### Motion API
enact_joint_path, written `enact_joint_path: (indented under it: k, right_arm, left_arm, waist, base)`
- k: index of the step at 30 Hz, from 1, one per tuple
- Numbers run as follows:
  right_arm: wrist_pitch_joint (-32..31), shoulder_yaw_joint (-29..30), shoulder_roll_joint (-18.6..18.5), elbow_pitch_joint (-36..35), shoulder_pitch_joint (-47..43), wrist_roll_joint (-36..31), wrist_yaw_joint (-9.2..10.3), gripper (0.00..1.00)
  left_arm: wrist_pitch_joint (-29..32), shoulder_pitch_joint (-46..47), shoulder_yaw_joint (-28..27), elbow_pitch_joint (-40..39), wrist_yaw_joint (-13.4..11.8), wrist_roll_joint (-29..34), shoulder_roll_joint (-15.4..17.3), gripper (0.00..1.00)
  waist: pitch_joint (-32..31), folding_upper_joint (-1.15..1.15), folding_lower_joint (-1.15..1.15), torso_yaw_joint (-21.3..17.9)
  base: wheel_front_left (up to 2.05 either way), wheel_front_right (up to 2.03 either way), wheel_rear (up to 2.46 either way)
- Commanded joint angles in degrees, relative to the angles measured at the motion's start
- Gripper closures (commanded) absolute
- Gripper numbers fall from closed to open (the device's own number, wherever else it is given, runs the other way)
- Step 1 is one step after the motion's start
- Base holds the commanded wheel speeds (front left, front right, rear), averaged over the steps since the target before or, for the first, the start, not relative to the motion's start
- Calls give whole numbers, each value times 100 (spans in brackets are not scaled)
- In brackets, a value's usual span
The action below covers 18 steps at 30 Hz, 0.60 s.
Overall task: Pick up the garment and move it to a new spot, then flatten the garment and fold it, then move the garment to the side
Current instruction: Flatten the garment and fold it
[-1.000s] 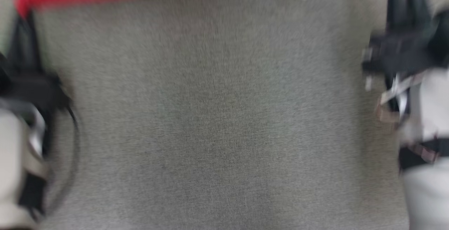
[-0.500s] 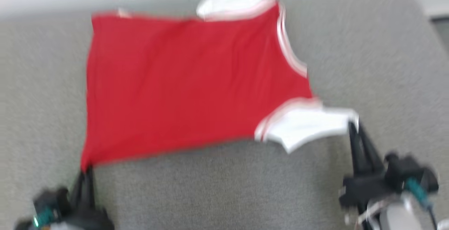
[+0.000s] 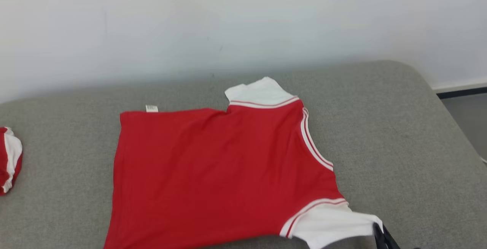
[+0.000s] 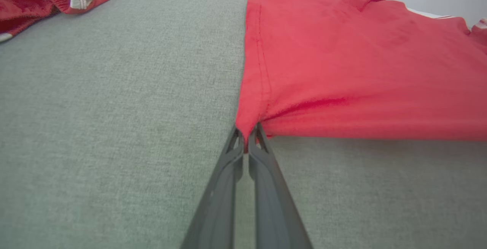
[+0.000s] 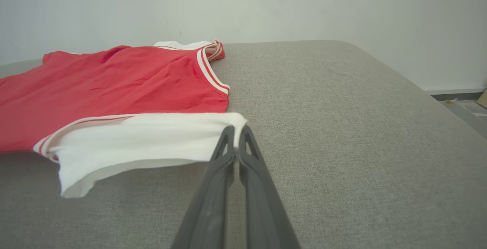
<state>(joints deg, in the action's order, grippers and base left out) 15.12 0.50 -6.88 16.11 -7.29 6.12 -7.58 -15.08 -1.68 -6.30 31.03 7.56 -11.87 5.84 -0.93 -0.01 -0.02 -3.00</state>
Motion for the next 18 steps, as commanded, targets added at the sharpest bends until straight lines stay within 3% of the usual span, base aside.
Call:
enact_joint_path:
  k: [1, 11, 18]
  right_arm:
    - [4, 23, -44, -9, -128, 37, 15, 100]
    - [3, -228, -117, 104, -767, 107, 15, 100]
    - [4, -246, -103, -89, -634, 134, 15, 100]
  left_arm:
    - [-11, -183, -62, 3, -17, -29, -21, 100]
    - [-12, -702, -214, 103, -16, -27, -177, 100]
    - [-13, -757, -145, -132, -16, -9, -219, 100]
  waist:
    - [-236, 1, 2, 5]
    - [-357, 1, 2, -43]
    - [-214, 1, 2, -55]
  base:
    - [0, 0, 0]
    - [0, 0, 0]
    - [0, 0, 0]
